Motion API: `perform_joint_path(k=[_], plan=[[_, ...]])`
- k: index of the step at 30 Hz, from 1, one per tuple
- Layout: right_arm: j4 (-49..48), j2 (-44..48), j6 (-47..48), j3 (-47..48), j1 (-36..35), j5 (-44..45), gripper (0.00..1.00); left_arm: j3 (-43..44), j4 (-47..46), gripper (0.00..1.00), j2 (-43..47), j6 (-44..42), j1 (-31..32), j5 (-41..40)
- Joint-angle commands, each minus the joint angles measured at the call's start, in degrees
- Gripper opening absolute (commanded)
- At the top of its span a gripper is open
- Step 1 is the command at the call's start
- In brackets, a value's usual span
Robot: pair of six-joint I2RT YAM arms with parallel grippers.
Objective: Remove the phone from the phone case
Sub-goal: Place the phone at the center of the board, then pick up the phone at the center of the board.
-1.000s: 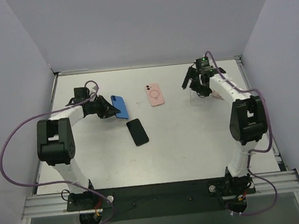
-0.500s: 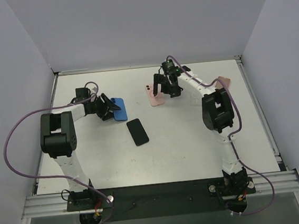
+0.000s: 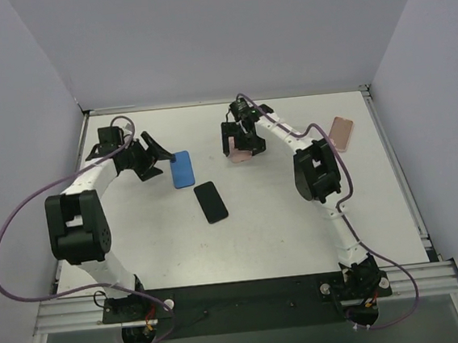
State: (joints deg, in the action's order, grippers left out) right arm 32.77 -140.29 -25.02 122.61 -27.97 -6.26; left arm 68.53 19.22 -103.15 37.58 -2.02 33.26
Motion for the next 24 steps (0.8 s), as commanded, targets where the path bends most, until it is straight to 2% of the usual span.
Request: perform_joint_path(k=[1, 4, 6, 9, 10, 12, 13, 15, 16, 18, 19, 22, 24], plan=[[7.5, -2.8, 1.5, 5.8, -1.9, 6.0, 1.0, -0.6, 2.6, 0.85, 10.5, -1.9, -0.2, -1.3], [9.3, -5.1, 1.5, 8.3, -2.4, 8.5, 0.99, -1.7, 4.3, 0.85, 14.8, -2.0, -0.3, -0.9], [9.3, -5.9, 1.8, 8.5, -2.9, 9.6, 0.95, -2.5, 5.1, 0.85, 17.7, -2.0, -0.4, -0.9], [9.4, -6.8, 1.7, 9.0, -3.1, 10.3, 0.82, -3.0, 6.3, 0.85, 20.5, -1.9, -0.8, 0.0], [9.3, -6.9, 1.6, 9.0, -3.1, 10.4, 0.71, -3.1, 6.4, 0.85, 21.1, -1.8, -1.0, 0.6], [9.3, -6.8, 1.5, 8.9, -3.2, 10.2, 0.62, -3.3, 6.9, 0.85, 22.5, -1.5, -1.1, 1.2], [9.3, -6.6, 1.3, 8.7, -3.1, 10.1, 0.45, -3.8, 6.9, 0.85, 22.9, -1.3, -1.1, 1.5], [9.0, -4.7, 0.9, 7.7, -3.1, 9.5, 0.34, -4.8, 6.6, 0.85, 24.0, -1.0, -1.1, 1.4], [8.6, -3.9, 0.7, 6.3, -3.1, 9.2, 0.22, -5.2, 6.7, 0.85, 24.0, -0.9, -1.1, 0.9], [6.8, -0.3, 0.3, 3.6, -3.1, 7.2, 0.16, -6.8, 6.5, 0.85, 23.9, -0.7, -1.1, 0.7], [5.7, 1.3, 0.1, 2.0, -3.0, 6.6, 0.08, -7.5, 6.4, 0.85, 23.8, -0.1, -1.1, 1.1], [0.2, 8.7, -1.0, -8.1, -3.0, 0.1, 0.0, -10.7, 2.0, 0.85, 23.5, 2.5, -0.7, 3.4], [-4.5, 14.1, -2.2, -16.6, -3.0, -3.7, 0.0, -12.9, -0.1, 0.85, 23.7, 3.5, 1.0, 3.7]])
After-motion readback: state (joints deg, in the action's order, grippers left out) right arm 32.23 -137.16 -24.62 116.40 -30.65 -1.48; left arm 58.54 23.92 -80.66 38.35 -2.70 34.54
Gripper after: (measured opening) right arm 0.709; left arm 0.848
